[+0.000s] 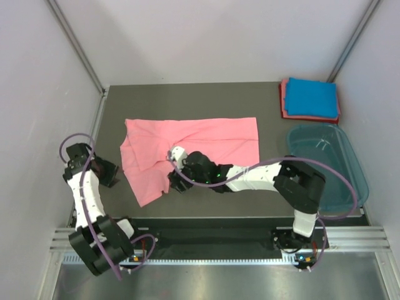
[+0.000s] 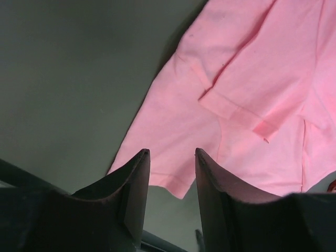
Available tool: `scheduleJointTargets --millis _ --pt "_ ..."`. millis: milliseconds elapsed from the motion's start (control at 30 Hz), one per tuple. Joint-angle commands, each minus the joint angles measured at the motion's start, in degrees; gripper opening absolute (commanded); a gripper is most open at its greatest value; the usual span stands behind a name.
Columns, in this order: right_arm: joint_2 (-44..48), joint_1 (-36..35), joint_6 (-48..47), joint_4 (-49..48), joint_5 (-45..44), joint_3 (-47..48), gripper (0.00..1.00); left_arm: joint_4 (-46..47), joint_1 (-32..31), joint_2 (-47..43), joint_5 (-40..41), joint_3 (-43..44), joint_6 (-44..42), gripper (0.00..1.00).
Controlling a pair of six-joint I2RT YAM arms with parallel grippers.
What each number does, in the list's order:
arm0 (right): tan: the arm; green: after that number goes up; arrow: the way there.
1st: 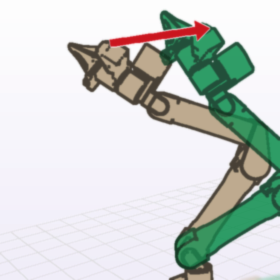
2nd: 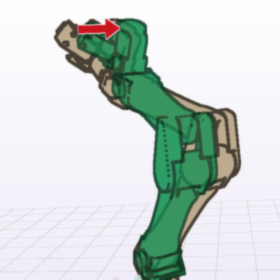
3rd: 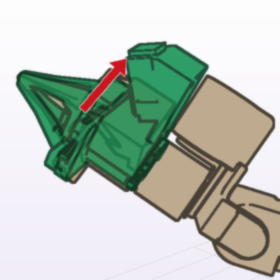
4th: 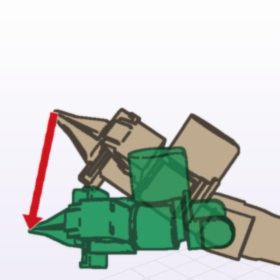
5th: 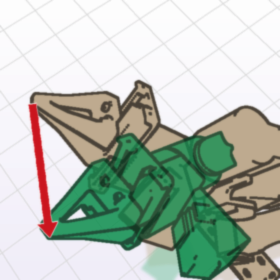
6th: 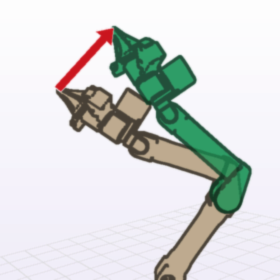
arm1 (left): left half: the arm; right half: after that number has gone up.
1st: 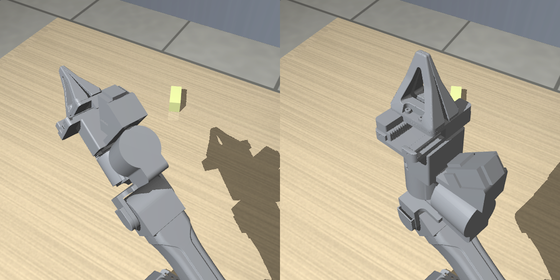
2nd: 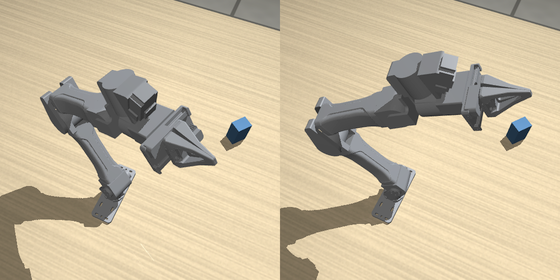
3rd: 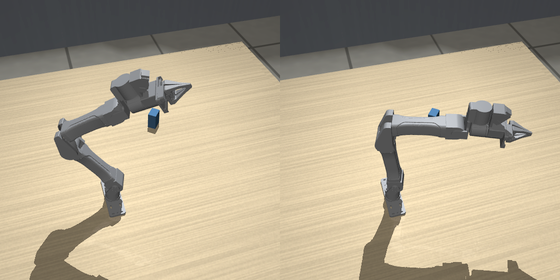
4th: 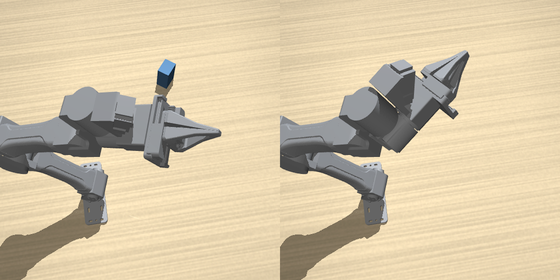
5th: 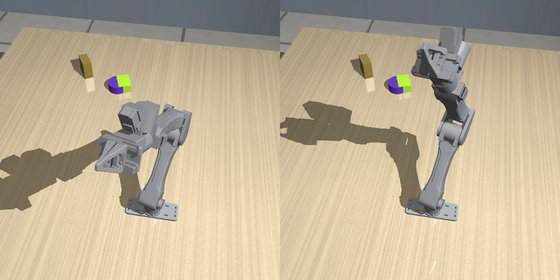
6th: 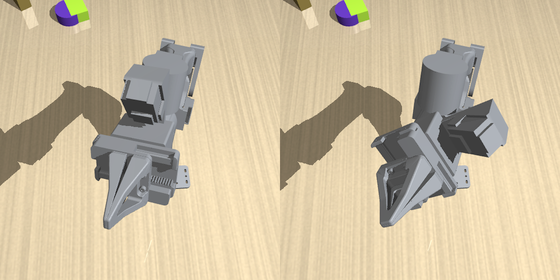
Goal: Fold and stack the t-shirts
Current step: Fold the tshirt
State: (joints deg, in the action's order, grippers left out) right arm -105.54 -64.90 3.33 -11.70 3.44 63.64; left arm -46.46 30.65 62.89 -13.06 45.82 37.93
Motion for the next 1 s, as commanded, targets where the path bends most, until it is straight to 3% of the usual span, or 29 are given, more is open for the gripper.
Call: scheduleJointTargets --millis 0,133,267,400,567,733,967 --pt "6.9 5.0 8.8 -9.9 -0.8 -5.7 0.68 -4.3 -0.3 -5.8 0.3 -0.1 3.4 0.45" --pt "13.2 12.2 14.8 -13.1 1.9 -12.5 0.68 -5.9 -4.8 -5.0 -1.1 -1.2 6.6 0.42" --pt "19.8 15.9 14.8 -12.6 3.1 -16.1 0.68 -4.2 -11.8 -3.7 8.4 -2.1 10.7 0.40" --pt "24.8 19.7 15.3 -12.5 5.1 -19.8 0.68 -7.2 -18.5 2.1 11.9 -1.6 11.4 0.39" --pt "28.1 27.6 19.3 -16.0 12.1 -24.1 0.69 -14.7 -20.9 5.6 15.7 -1.2 17.2 0.32" --pt "27.7 31.9 21.9 -16.0 15.4 -24.5 0.69 -13.9 -24.9 1.2 18.2 -5.2 21.9 0.32" --pt "28.1 34.7 24.0 -16.6 17.5 -25.8 0.69 -9.8 -24.9 1.3 16.1 -11.2 22.6 0.32"
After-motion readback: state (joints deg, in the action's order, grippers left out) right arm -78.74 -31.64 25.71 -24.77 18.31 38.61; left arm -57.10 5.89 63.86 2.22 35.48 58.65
